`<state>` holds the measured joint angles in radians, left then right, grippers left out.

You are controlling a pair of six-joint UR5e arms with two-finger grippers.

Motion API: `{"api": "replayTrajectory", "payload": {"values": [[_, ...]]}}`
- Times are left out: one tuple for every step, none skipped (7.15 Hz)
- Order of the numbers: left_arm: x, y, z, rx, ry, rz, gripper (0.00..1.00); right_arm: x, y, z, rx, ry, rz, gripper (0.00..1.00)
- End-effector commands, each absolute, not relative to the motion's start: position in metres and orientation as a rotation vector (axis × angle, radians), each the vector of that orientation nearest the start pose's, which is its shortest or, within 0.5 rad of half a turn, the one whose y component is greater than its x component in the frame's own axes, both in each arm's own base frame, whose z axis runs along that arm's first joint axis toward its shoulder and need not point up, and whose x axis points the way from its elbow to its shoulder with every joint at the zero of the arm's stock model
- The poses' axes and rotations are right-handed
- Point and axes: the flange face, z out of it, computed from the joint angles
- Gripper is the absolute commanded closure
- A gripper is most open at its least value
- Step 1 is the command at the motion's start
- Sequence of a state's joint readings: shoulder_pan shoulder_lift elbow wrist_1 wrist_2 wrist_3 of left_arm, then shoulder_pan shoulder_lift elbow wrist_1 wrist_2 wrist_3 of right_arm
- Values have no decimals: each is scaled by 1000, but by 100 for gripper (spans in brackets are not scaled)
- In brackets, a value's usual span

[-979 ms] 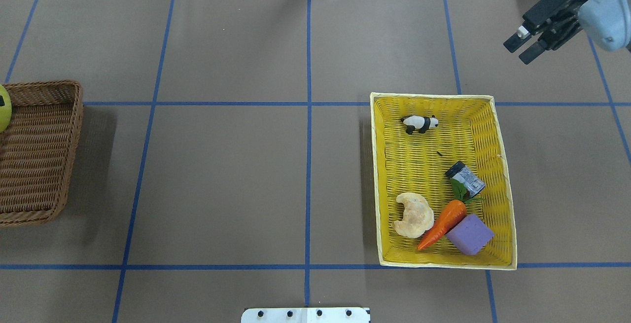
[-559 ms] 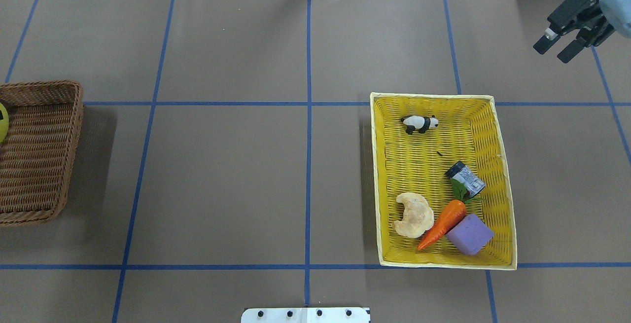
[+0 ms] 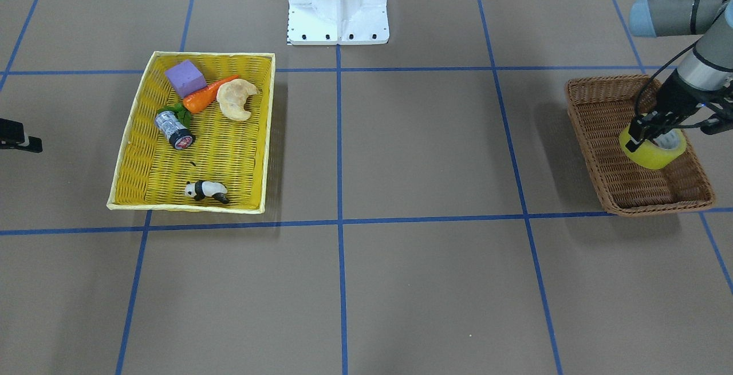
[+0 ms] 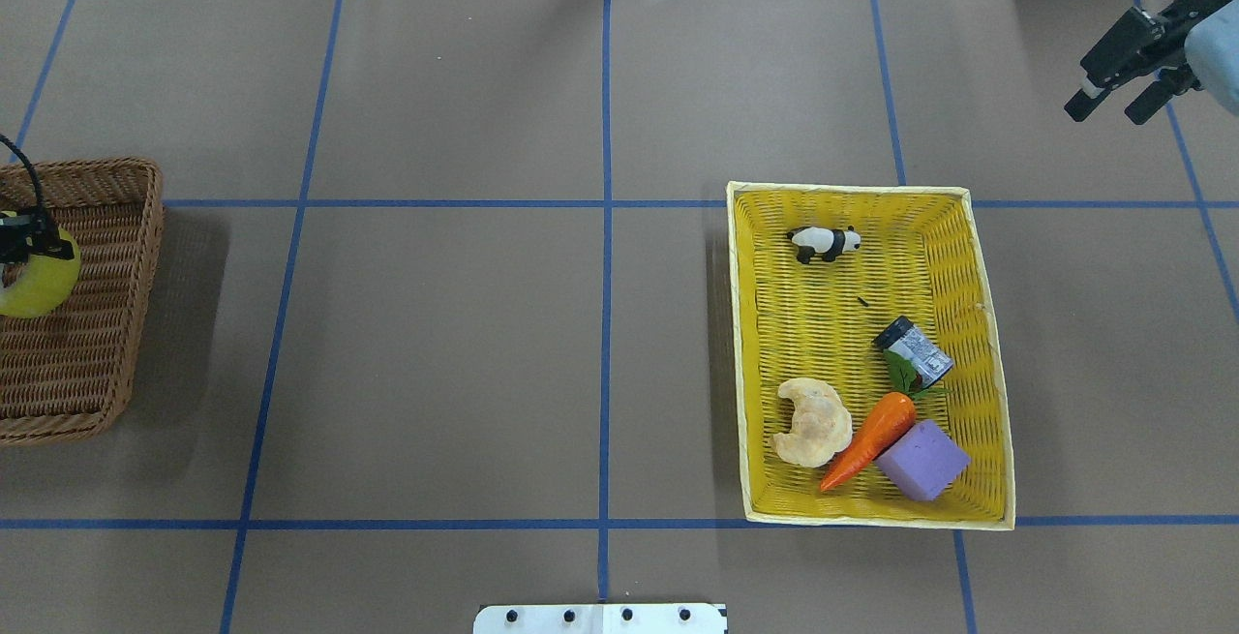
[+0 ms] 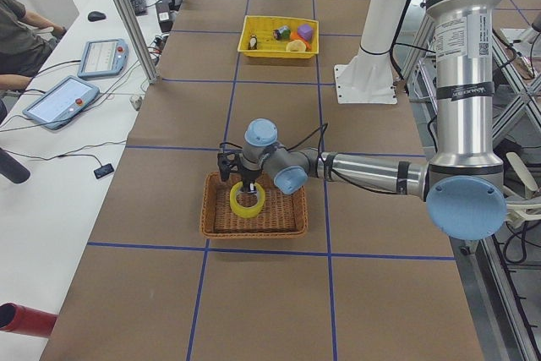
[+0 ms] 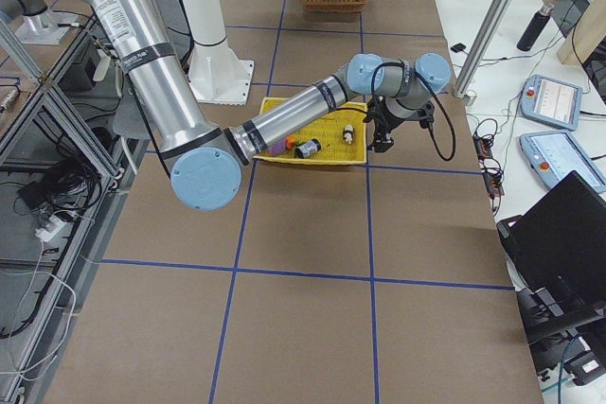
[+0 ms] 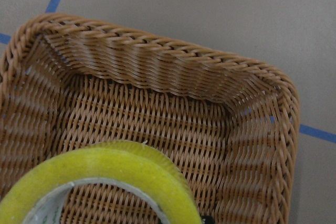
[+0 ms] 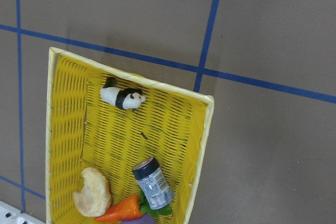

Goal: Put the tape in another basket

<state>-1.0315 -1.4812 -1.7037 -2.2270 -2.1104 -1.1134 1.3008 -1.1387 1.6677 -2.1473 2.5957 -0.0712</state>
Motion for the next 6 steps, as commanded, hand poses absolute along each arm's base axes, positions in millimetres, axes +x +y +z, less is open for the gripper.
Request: {"api": "replayTrajectory", "payload": {"values": [[223, -444, 579, 17, 776, -296, 100, -129, -605, 409, -129, -961, -309, 10], [232, -441, 569, -11, 754, -289, 100, -129, -606, 411, -119, -944, -315, 10], [236, -437, 567, -20, 744, -280, 100, -133, -606, 412, -125, -944, -316, 10], [235, -435, 568, -22, 742, -279, 98, -133, -606, 410, -126, -947, -297, 10], [236, -434, 571, -23, 735, -276, 14, -134, -606, 411, -118, -949, -283, 10], [235, -435, 570, -13, 732, -278, 2, -134, -606, 412, -113, -950, -282, 10]]}}
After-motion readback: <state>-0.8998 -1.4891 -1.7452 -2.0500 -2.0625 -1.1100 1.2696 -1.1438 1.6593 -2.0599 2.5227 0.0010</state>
